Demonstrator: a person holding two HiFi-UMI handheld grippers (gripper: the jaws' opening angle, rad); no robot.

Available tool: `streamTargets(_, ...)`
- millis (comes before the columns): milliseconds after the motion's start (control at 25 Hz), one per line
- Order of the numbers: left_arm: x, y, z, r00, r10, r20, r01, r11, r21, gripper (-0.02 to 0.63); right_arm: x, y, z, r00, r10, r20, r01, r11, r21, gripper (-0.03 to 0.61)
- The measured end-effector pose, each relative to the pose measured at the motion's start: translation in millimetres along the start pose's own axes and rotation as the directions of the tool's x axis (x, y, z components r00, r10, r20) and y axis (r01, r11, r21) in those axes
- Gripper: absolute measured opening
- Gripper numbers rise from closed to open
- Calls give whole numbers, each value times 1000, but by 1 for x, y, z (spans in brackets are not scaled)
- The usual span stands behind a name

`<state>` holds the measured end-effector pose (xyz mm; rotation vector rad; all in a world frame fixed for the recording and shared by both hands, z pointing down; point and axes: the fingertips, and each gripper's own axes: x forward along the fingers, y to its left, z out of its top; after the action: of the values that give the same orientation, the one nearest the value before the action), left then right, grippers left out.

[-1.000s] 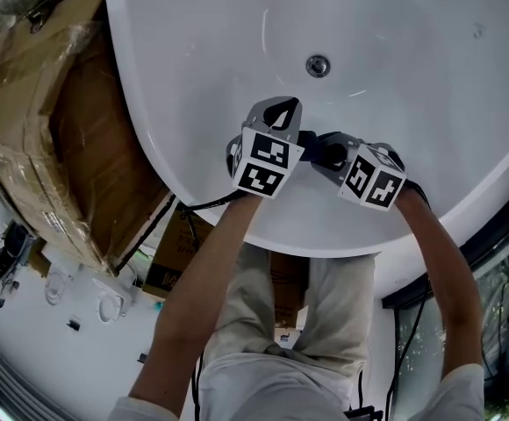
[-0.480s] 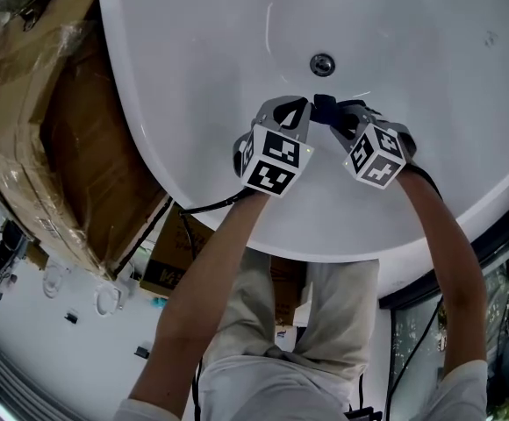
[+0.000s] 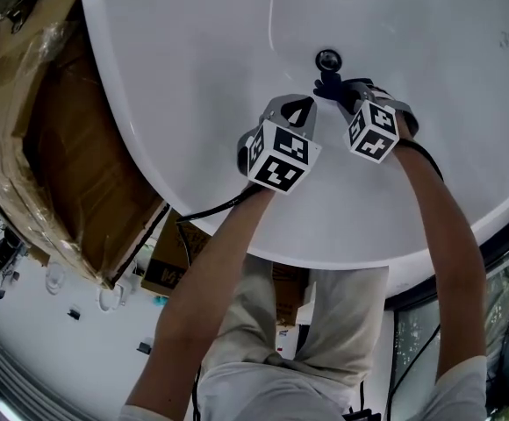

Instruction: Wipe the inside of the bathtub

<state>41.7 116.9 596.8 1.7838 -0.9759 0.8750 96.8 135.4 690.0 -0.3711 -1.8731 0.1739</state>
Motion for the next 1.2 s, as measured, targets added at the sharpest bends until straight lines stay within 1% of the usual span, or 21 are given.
streamTargets(200,5,-5,-8,1000,-18,-1,18,1000,-13,-5,26,-11,-18,998,-3,-62,3,1000,4,52)
streamTargets(320,12,-4,-10,1000,-24,3,24,1000,-13,-4,38,-19,-25,998,-4,-67,6,999,41,52)
streamTargets(520,14,-4,-18,1000,-22,-3,22,999,-35,-3,56,-8,-42,991,-4,-132,12,998,57,54)
streamTargets(640,14,-3,-18,1000,-19,0,19,999,-39,-4,64,0,-48,986,11,-168,1,998,70,52)
streamTargets(760,14,-1,-17,1000,-15,4,15,999,-35,-4,69,4,-47,982,21,-189,-11,998,54,49)
streamTargets(880,12,-2,-16,1000,-13,3,13,999,-37,-5,69,14,-44,979,52,-197,-47,998,30,49)
streamTargets(1000,11,-5,-14,1000,-18,5,18,999,-34,-5,65,23,-43,976,92,-196,-89,996,26,49)
streamTargets(1200,9,-10,-20,1000,-23,-13,23,999,-40,-4,57,37,-36,971,154,-185,-153,988,18,44)
